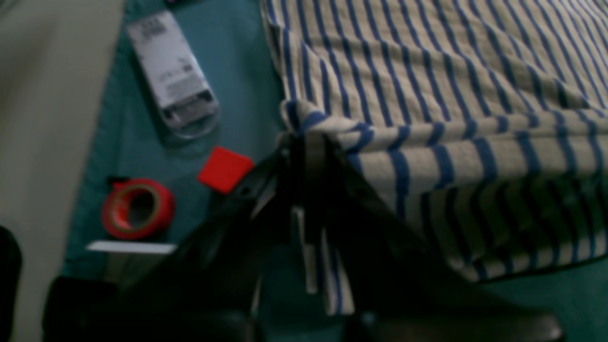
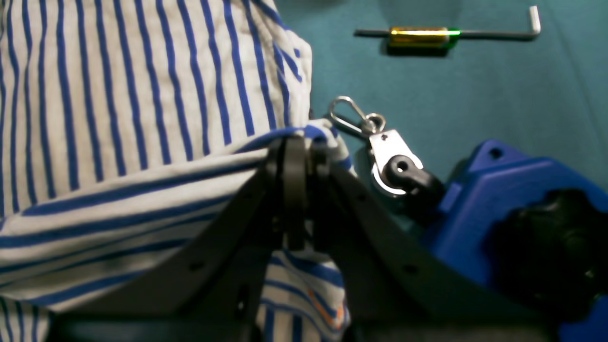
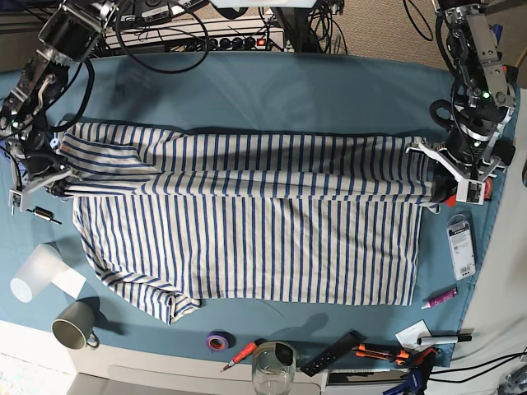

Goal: Fold the T-shirt properly
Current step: 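Lower the folded edge onto the shirt and release both grippers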

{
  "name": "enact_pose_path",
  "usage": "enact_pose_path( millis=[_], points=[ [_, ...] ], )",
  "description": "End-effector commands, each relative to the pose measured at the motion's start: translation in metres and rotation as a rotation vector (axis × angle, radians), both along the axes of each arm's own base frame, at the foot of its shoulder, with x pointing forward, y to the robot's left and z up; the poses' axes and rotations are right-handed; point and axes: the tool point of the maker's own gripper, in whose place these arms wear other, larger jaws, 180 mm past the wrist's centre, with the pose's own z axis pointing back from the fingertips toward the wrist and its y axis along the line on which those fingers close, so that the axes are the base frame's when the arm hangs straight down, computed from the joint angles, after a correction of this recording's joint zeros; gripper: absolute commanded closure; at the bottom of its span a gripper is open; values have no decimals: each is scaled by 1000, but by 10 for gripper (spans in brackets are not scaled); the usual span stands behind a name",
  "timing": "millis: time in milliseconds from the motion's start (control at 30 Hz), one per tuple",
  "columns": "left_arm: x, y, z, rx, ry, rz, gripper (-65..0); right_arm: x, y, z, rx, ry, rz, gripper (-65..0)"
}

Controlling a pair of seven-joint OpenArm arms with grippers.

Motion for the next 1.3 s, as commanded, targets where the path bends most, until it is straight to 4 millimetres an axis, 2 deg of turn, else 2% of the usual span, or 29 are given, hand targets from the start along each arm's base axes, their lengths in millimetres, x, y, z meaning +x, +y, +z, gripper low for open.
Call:
enact_pose_path(
  millis=[0,133,300,600,633,700,733,1100,1200,1267],
  points=[
    [8,6,11,5,-44,11,0,12,-7,18,-23,-55,-5,0],
    [19,10,1,-18,-25,19,0,21,-2,10,-33,-21,15,0],
    [33,12,-4,-48,-22,20,0,31,5,9,-55,-11,43,0],
    [40,3,5,-65,-80,-14,0,33,3,12,-65,-15,34,0],
    [40,-1,6,-62,-89,-46,-4,33,3,12,-65,-14,33,0],
    [39,-11,10,-60,-114,-108,-105,34,3,12,-66,-15,33,0],
    [39,-15,12,-65,-124,-121,-131,34,3,12,-65,-15,34,0],
    [41,-10,10,-82,-123,-65,-130,34,1,14,-90,-18,39,-4],
    [41,-10,10,-82,-123,-66,-140,35,4,14,-102,-18,69,-131],
    [41,-10,10,-82,-122,-66,-170,36,6,14,-102,-18,84,-192]
  ],
)
